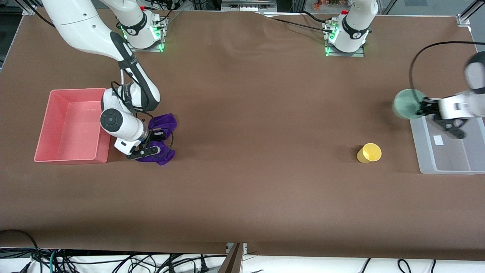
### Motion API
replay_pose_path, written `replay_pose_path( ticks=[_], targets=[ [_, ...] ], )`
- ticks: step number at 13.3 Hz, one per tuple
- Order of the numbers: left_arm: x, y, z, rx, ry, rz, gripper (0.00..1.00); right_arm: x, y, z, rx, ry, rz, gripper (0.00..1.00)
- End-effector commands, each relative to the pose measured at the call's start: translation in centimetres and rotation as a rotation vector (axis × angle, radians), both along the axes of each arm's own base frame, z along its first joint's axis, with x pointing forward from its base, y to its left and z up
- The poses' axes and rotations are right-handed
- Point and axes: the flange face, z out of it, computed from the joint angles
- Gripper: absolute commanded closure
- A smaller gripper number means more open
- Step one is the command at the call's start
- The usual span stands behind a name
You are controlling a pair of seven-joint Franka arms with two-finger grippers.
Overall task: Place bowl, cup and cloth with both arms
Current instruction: 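Carry the bowl into the clear bin while the right gripper lifts the cloth, then release the bowl in the clear bin while the right gripper drops the cloth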
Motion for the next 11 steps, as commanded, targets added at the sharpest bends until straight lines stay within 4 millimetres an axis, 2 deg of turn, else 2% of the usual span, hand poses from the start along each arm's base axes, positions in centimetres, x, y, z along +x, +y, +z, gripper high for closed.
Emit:
replay_pose_path(
  ticks=[1, 2, 4, 5, 7, 9, 10, 11],
  targets=[
    [1.0, 8.2, -1.9, 0.009, 0.024, -0.042, 1.00, 1.3, -0.7, 3.1, -0.002, 0.039, -0.012, 1.00],
    [1.9, 10.5, -2.8, 0.013, 0.018, -0.062, 1.00, 2.0, -0.9, 5.1, -0.005, 0.054, -0.014, 1.00],
    [3.3, 14.7, -6.2, -0.004, 0.002, -0.093, 1.00, 4.1, -2.6, 10.4, -0.022, 0.103, -0.032, 1.00],
    [4.0, 15.7, -8.2, -0.007, -0.022, -0.110, 1.00, 5.1, -3.7, 13.4, -0.030, 0.137, -0.020, 1.00],
    [4.3, 17.6, -11.4, 0.021, -0.091, -0.117, 1.00, 6.6, -6.8, 19.6, -0.040, 0.187, 0.019, 1.00],
    [4.1, 18.3, -13.8, 0.026, -0.112, -0.112, 1.00, 6.8, -10.9, 24.7, -0.051, 0.239, 0.053, 1.00],
    [4.2, 18.3, -13.8, 0.026, -0.112, -0.113, 0.87, 6.7, -13.0, 26.8, -0.053, 0.251, 0.083, 1.00],
    [4.2, 18.3, -13.7, 0.026, -0.112, -0.114, 0.36, 6.2, -15.8, 27.8, -0.051, 0.270, 0.101, 1.00]
  ],
)
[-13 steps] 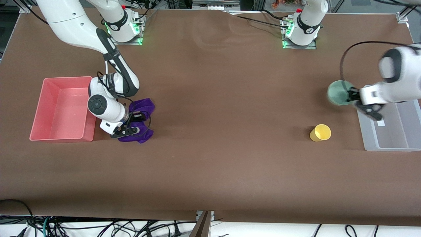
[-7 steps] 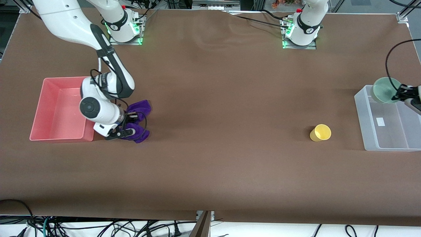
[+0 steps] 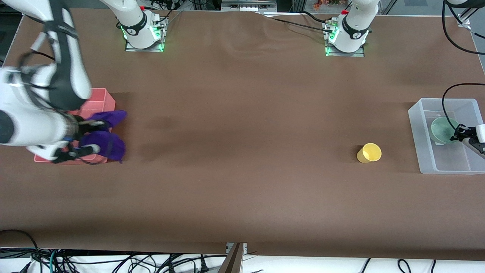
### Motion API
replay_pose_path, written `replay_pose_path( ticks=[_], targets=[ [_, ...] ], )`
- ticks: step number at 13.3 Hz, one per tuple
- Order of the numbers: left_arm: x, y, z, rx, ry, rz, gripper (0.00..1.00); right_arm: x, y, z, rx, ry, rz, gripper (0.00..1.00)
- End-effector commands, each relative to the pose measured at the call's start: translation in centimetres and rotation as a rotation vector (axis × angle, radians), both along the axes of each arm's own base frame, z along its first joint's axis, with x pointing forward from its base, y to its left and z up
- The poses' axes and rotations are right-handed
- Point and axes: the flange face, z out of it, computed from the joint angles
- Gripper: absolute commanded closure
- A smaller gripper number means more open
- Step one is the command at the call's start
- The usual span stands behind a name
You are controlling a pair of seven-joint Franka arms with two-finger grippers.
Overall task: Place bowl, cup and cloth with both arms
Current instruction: 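Release the bowl in the clear bin while the right gripper drops the cloth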
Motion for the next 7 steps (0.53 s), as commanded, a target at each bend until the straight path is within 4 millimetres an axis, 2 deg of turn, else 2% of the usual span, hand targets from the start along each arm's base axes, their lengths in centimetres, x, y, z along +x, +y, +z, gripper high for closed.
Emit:
replay_pose_path(
  ticks=[1, 2, 4, 6, 7],
  targets=[
    [0.6, 0.5, 1.9, 0.019, -0.006, -0.032, 0.14, -0.4, -6.5, 2.5, 0.014, 0.037, 0.061, 1.00],
    [0.8, 0.4, 3.1, 0.022, -0.010, -0.041, 0.00, -0.7, -9.2, 2.6, 0.013, 0.034, 0.071, 1.00],
    [1.2, -1.4, 8.2, 0.021, 0.006, -0.058, 0.00, -1.9, -13.9, 0.2, 0.018, 0.080, 0.070, 1.00],
    [2.4, -5.5, 13.3, 0.016, 0.020, -0.084, 0.00, -3.0, -16.8, -3.3, 0.032, 0.092, 0.063, 1.00],
    [3.1, -8.1, 15.3, 0.022, 0.031, -0.066, 0.00, -3.6, -17.1, -5.3, 0.037, 0.111, 0.058, 1.00]
  ],
)
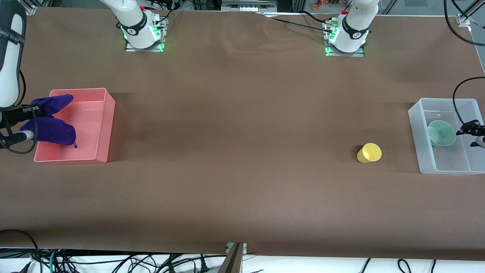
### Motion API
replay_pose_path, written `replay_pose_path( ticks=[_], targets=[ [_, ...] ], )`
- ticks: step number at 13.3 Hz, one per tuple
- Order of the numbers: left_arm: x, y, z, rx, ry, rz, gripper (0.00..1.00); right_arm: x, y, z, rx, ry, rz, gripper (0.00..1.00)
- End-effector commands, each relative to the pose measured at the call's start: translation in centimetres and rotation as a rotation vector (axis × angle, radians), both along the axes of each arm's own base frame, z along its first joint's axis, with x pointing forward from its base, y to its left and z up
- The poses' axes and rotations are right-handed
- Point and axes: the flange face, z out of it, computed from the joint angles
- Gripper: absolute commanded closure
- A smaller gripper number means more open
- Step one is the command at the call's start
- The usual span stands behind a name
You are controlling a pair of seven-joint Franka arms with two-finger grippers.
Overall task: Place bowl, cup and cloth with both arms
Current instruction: 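Release the bowl in the clear bin while the right gripper drops the cloth, then grasp the yellow cup with the left gripper while the right gripper withdraws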
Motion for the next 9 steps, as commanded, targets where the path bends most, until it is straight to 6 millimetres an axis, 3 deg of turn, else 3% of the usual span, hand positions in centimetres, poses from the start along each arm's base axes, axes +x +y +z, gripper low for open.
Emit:
replay_pose_path(
  ticks=[1, 3, 5, 7, 8, 9],
  targets=[
    [1.4, -7.4, 6.1, 0.043, 0.040, 0.019, 0.00, -1.5, -0.6, -4.6, 0.019, 0.034, 0.005, 1.00],
    [3.5, -13.7, 6.8, 0.057, 0.049, 0.090, 0.00, -2.6, -1.0, -8.0, 0.024, 0.055, -0.002, 1.00],
    [5.5, -21.1, 5.3, 0.071, 0.062, 0.200, 0.00, -3.5, -1.4, -11.2, 0.023, 0.040, -0.005, 1.00],
    [7.0, -27.8, 3.0, 0.085, 0.069, 0.285, 0.00, -3.8, -1.6, -13.1, 0.015, 0.000, -0.006, 1.00],
    [7.0, -29.4, 1.1, 0.087, 0.069, 0.288, 0.00, -3.8, -1.6, -14.0, 0.012, -0.004, -0.002, 0.76],
    [6.7, -30.3, -0.7, 0.083, 0.057, 0.279, 0.00, -4.0, -1.6, -14.8, 0.013, 0.002, -0.005, 0.10]
  ],
)
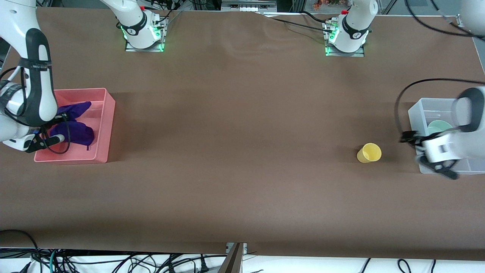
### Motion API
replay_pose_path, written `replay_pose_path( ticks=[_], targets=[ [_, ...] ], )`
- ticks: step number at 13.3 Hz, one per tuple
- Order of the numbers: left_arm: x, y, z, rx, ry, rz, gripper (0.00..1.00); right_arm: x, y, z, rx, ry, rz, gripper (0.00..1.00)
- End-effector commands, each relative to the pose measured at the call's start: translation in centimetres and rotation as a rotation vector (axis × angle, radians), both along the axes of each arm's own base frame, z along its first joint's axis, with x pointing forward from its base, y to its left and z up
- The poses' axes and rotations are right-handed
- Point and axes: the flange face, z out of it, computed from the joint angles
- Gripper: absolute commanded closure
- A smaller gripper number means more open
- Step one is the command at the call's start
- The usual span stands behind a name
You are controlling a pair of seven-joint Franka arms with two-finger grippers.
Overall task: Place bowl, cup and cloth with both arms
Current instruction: 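Grasp the yellow cup with the left gripper while the right gripper withdraws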
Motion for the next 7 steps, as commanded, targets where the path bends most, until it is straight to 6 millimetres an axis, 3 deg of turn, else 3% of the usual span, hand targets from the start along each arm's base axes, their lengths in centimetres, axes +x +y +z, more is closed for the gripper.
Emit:
replay_pose_path(
  ticks=[1, 2, 4, 5, 6, 7],
  targets=[
    [-1.1, -1.0, -4.9, -0.007, -0.027, 0.021, 0.00, -0.7, 0.4, -0.9, 0.034, -0.017, -0.021, 0.00],
    [-1.7, -0.9, -6.5, -0.011, -0.049, 0.018, 0.00, -0.6, 0.5, -0.3, 0.055, -0.025, -0.036, 0.00],
    [-2.6, -1.3, -9.2, -0.020, -0.091, 0.014, 0.02, 0.5, 0.9, 4.1, 0.068, -0.052, -0.042, 0.00],
    [-3.2, -1.6, -10.4, -0.025, -0.110, 0.010, 0.17, 1.6, 1.8, 7.1, 0.077, -0.057, -0.037, 0.00],
    [-3.6, -1.8, -11.3, -0.028, -0.126, 0.006, 0.63, 2.6, 3.3, 9.8, 0.089, -0.059, -0.041, 0.00],
    [-3.5, -1.7, -11.7, -0.030, -0.127, 0.004, 0.91, 3.6, 5.0, 12.7, 0.079, -0.083, -0.055, 0.00]
  ],
)
